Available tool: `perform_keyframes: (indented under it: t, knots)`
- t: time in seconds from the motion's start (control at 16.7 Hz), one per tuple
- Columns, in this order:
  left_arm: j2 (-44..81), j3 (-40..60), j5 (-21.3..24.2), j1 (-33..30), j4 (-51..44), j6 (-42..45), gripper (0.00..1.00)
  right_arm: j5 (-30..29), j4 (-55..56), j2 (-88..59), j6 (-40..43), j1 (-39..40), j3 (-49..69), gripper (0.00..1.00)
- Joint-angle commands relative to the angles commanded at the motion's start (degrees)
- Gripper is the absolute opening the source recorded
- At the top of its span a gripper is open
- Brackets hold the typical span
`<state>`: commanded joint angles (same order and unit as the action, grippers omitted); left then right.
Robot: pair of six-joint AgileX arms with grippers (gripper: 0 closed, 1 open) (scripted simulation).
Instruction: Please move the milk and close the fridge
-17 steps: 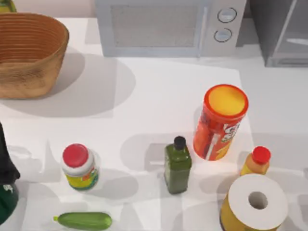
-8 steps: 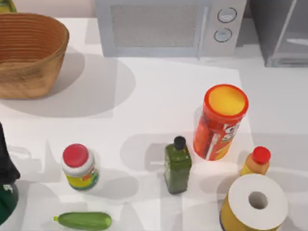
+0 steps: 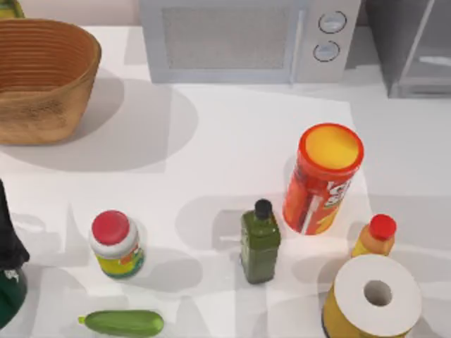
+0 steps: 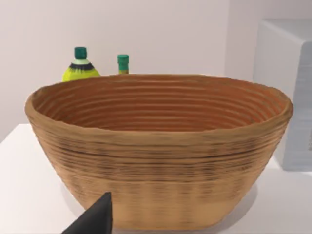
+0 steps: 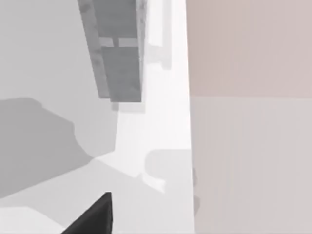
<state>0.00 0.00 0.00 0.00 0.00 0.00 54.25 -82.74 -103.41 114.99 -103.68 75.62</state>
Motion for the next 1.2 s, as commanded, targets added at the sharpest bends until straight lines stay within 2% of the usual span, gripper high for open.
perform_keyframes:
  t: [0.42,0.6,0.84,1.2]
  knots:
    - [0.0,0.0,0.0,0.0,0.0,0.0,1.0,-0.21,0.79,0.1,-0.66,0.55,-0.09,1.0]
    - [0.0,0.0,0.0,0.0,0.0,0.0,1.0,-1.37,6.03,0.25,-5.88,3.94,0.19,1.0]
    - [0.0,0.0,0.0,0.0,0.0,0.0,1.0,-3.72,18.93,-0.18,-21.3,13.47,0.14,1.0]
    - [0.0,0.0,0.0,0.0,0.0,0.0,1.0,-7.82,43.6,-1.26,-54.19,32.89,-0.89,1.0]
